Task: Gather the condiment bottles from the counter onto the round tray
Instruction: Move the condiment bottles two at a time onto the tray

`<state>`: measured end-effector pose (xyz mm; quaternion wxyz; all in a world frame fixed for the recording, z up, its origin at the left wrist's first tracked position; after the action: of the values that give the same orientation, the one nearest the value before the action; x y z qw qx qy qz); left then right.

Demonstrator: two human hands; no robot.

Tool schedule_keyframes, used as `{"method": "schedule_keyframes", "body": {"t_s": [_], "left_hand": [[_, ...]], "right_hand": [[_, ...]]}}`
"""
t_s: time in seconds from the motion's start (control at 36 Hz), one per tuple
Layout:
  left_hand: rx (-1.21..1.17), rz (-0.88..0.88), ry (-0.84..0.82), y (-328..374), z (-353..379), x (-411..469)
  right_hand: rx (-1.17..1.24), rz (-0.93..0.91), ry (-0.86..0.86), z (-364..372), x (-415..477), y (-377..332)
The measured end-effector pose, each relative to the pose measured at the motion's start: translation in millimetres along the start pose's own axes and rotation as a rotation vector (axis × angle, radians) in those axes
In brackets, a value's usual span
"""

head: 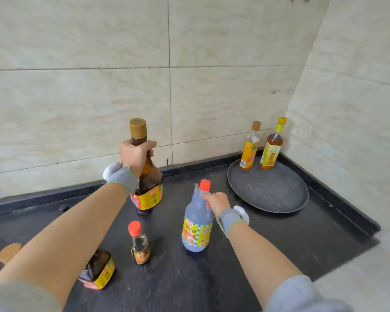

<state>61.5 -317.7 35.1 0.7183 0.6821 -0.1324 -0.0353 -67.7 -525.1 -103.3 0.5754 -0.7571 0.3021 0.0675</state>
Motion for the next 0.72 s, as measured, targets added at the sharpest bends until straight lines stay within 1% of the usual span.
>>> {"method": "schedule_keyframes", "body": {"t_s": [0.03,0.08,0.17,0.22,0.25,0.28,0.33,0.36,0.42,0.44,0.5,0.53,0.58,0.61,0.67,0.72], "left_hand": [[0.0,-0.004,-0.004,1,3,0],[0.003,-0.027,-0.062,-4,46,7],[-0.007,-0.054,-0.06,-14,70,11],[-0.026,-0.076,-0.088,-22,115,23],[-0.034,-0.09,-0.105,-29,152,31],[-0.046,-0.107,-0.109,-31,157,31],[-0.046,-0.127,-0.104,-46,215,41],[-0.051,-0.141,-0.093,-48,218,38],[-0.061,-0.193,-0.075,-67,275,53],[-0.068,-0.219,-0.054,-72,275,50],[-0.081,-0.281,-0.009,-92,316,64],[-0.096,-0.314,0.011,-96,315,61],[-0.108,-0.381,0.064,-119,342,71],[-0.119,-0.398,0.068,-123,343,68],[-0.058,-0.396,0.088,-140,366,80],[-0.012,-0.383,0.065,-142,375,84]], "right_hand": [[0.006,0.017,0.027,-7,-1,1],[0.085,0.041,0.112,-51,-1,14],[0.105,0.053,0.152,-88,-1,13],[0.149,0.038,0.227,-143,10,8],[0.174,0.035,0.263,-183,22,8],[0.191,0.006,0.29,-194,25,0],[0.207,-0.011,0.326,-254,47,1],[0.203,-0.033,0.328,-258,51,-2],[0.171,-0.029,0.33,-312,82,3],[0.142,-0.027,0.331,-314,86,3],[0.109,-0.009,0.334,-358,122,8],[0.093,-0.015,0.329,-361,126,8],[0.061,0.006,0.272,-388,162,19],[0.052,0.008,0.262,-390,164,22],[0.066,0.032,0.21,-409,192,41],[0.089,0.036,0.231,-422,199,53]]}}
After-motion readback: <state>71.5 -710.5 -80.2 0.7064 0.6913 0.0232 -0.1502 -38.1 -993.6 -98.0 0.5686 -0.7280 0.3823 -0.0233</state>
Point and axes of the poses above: each hand's wrist, its own x-axis towards the middle knuckle, its own z-axis out of the palm, y = z × x, the point moved 7 cm from there along x, towards the middle knuckle, and after that the axes turned 11 degrees about -y, right-handed, at the moved point
